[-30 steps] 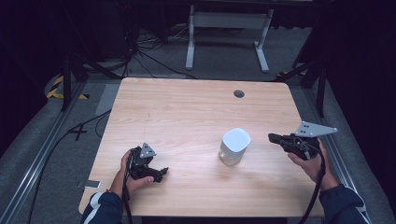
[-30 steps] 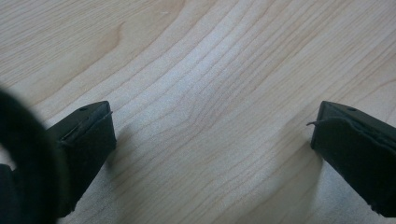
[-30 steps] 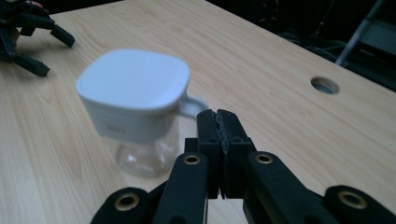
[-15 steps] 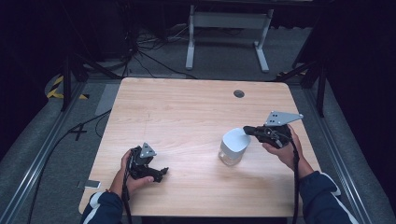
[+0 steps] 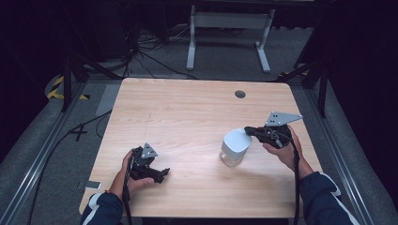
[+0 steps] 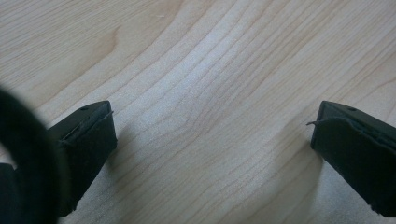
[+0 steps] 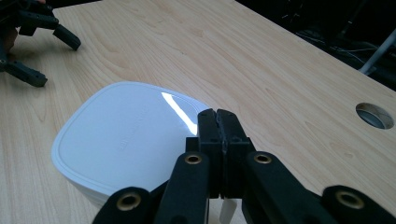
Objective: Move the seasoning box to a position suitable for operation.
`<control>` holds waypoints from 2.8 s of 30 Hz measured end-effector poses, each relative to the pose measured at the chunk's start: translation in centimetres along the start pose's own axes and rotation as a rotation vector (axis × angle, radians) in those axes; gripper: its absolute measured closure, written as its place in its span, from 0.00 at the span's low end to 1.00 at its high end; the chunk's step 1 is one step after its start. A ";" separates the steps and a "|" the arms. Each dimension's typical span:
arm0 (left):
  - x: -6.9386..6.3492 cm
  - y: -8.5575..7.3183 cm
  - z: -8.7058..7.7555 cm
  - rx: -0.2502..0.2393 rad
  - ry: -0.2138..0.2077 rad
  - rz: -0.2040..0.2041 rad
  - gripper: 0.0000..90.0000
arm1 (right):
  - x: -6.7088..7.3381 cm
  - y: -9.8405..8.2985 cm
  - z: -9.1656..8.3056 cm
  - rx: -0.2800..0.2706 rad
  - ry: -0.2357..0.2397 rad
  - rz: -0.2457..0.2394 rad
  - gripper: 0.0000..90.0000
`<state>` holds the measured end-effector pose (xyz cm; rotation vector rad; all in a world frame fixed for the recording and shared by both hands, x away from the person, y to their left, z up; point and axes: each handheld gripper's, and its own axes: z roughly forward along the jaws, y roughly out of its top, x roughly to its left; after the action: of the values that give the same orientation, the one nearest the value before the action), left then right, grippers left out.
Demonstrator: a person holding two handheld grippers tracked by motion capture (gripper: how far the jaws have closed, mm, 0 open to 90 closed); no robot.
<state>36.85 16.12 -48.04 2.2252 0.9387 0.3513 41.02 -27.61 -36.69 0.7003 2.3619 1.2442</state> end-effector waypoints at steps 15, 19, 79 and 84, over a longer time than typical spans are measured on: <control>-2.1 3.2 -0.6 -0.068 -0.086 0.103 0.40 | 0.0 0.0 0.0 -0.001 -0.004 0.000 1.00; -3.2 5.5 -0.6 -0.155 -0.142 0.129 0.58 | 0.1 0.0 0.0 -0.003 -0.008 0.009 1.00; -10.6 18.4 1.6 -0.332 -0.256 0.348 0.95 | 0.1 -1.0 0.0 0.033 -0.029 -0.002 1.00; -11.0 19.6 1.8 -0.324 -0.255 0.363 0.95 | 0.1 -1.5 -1.1 0.044 -0.035 -0.019 1.00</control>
<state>40.32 -2.44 -35.73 2.0680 0.3141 0.3445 39.96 -28.98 -37.43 0.7065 2.3685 1.1654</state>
